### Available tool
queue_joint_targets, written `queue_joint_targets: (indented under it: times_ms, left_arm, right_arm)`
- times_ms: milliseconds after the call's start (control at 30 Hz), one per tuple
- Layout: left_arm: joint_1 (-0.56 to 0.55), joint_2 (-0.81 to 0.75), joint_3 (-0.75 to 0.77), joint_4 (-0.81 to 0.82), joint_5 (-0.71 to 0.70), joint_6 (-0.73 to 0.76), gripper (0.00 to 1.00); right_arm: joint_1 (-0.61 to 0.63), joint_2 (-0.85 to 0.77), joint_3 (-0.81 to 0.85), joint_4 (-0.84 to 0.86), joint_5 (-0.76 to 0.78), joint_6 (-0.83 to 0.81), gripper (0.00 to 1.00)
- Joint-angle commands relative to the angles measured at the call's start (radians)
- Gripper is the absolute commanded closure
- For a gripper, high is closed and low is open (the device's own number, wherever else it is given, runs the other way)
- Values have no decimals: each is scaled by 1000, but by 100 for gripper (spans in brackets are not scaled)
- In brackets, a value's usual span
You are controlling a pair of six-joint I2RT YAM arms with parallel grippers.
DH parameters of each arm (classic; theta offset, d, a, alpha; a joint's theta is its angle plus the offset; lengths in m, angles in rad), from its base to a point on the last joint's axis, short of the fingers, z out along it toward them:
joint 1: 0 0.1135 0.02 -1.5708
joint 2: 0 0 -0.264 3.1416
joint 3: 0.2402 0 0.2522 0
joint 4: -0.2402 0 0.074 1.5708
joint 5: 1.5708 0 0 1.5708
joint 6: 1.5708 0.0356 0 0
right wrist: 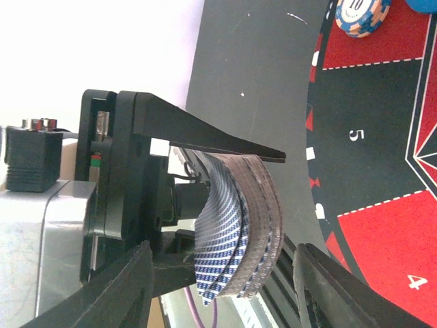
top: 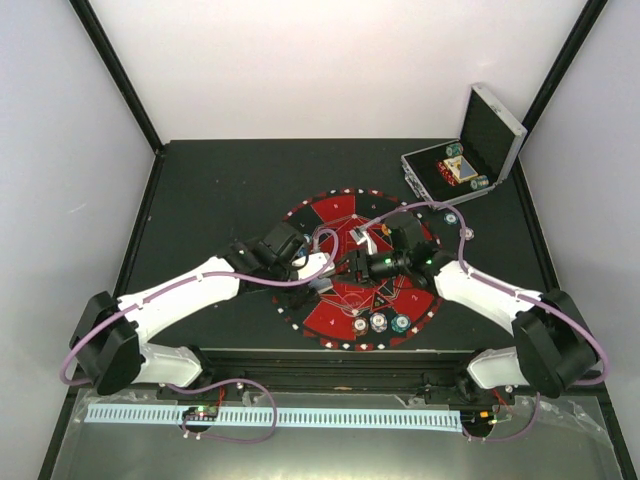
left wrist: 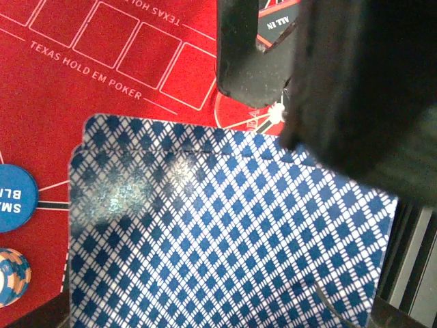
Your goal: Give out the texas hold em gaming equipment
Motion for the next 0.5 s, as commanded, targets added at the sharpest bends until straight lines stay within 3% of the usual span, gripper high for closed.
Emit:
queue_joint_targets:
  times_ms: [0, 467]
  left_arm:
    - [5, -36, -10, 9, 25, 14, 60]
    - [4, -33, -4, 4, 54, 28, 60]
  right_arm:
    - [-3, 5, 11, -50, 1, -72, 43]
    - [47, 151, 100, -48, -29, -112, 43]
